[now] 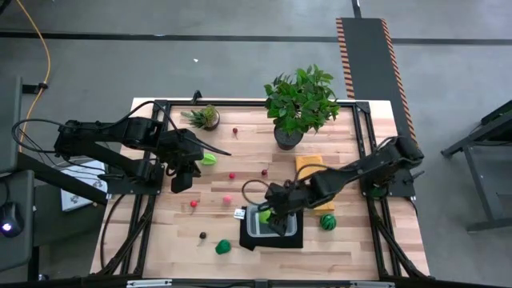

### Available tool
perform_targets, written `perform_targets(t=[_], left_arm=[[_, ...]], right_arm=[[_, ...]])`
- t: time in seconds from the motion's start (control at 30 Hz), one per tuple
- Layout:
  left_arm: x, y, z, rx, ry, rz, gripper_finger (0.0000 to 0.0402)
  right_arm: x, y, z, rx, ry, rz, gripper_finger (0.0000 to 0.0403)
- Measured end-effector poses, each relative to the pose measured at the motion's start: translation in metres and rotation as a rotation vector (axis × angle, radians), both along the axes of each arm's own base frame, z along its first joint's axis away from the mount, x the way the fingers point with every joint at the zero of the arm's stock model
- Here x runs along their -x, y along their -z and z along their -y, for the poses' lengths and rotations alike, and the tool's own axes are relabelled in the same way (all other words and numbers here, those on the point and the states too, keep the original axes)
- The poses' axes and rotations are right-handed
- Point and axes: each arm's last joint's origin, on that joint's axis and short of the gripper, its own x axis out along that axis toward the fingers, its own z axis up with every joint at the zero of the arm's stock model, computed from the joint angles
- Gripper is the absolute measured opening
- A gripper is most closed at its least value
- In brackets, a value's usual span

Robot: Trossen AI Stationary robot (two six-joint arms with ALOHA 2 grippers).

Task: Pick and placing Produce into tupperware
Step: Put the watermelon into the transparent bin

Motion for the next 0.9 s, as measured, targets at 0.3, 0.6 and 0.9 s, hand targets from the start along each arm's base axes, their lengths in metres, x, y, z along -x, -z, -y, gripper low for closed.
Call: perform_targets(t=[0.3, 0.6, 0.9], left_arm=[[0.000, 0.000, 0.000, -0.001, 0.002, 0.000, 0.0042], [0.000, 0.000, 0.000, -0.001, 0.001, 0.000, 0.0042], [0.000, 0.000, -0.001, -0.024, -0.010, 0.000, 0.0042]], right_arm=[[0.045, -0.072, 0.023, 0.050, 0.008, 0.227, 0.0265], [0.117, -0.112, 0.054, 0.167, 0.165, 0.231, 0.0265], [0.162, -0.116, 0.049, 0.297, 0.322, 0.210, 0.0265]])
